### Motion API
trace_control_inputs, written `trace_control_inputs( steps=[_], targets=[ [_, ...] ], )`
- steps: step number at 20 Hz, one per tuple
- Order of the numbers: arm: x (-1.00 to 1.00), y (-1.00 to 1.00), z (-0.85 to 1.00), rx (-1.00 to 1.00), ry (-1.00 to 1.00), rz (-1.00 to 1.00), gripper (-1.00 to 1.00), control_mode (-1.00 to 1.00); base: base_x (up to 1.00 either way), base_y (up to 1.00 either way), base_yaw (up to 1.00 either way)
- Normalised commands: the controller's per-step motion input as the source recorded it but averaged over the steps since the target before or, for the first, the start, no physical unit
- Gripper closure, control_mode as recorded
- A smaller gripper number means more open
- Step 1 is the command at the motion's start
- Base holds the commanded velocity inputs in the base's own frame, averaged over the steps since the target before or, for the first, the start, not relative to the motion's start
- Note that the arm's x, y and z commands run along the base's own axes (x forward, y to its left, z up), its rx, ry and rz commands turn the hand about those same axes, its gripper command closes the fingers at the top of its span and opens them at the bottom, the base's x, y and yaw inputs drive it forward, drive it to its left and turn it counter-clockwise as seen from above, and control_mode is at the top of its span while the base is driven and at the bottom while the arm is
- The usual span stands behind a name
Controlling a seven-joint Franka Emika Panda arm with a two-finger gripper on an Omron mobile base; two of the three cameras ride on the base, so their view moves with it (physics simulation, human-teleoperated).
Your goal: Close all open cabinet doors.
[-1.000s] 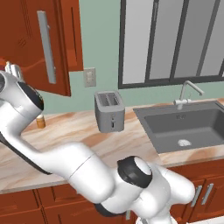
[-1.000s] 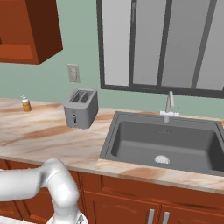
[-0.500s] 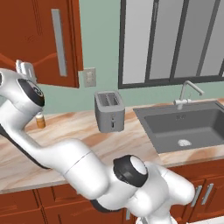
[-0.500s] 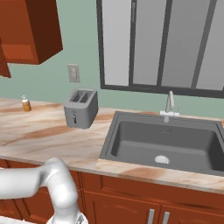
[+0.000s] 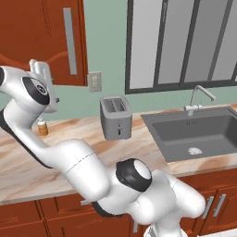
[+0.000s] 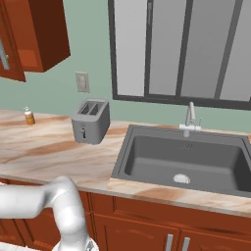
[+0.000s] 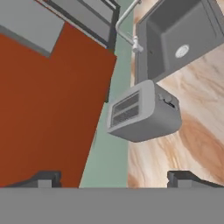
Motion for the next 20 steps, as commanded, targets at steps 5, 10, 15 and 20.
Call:
trace_control_inputs(
  steps=[5, 10, 15, 20],
  targets=[
    [0.22, -0.53, 0.1, 0.0, 0.0, -0.24, -1.0, -1.0, 0.0, 0.0, 0.0],
    [0.36, -0.42, 0.0, 0.01, 0.0, -0.24, -1.0, -1.0, 0.0, 0.0, 0.0],
    [0.31, -0.28, 0.0, 0.01, 0.0, -0.22, -1.0, -1.0, 0.0, 0.0, 0.0],
    [0.35, -0.06, -0.11, 0.09, 0.0, -0.11, -1.0, -1.0, 0.0, 0.0, 0.0]
  ],
)
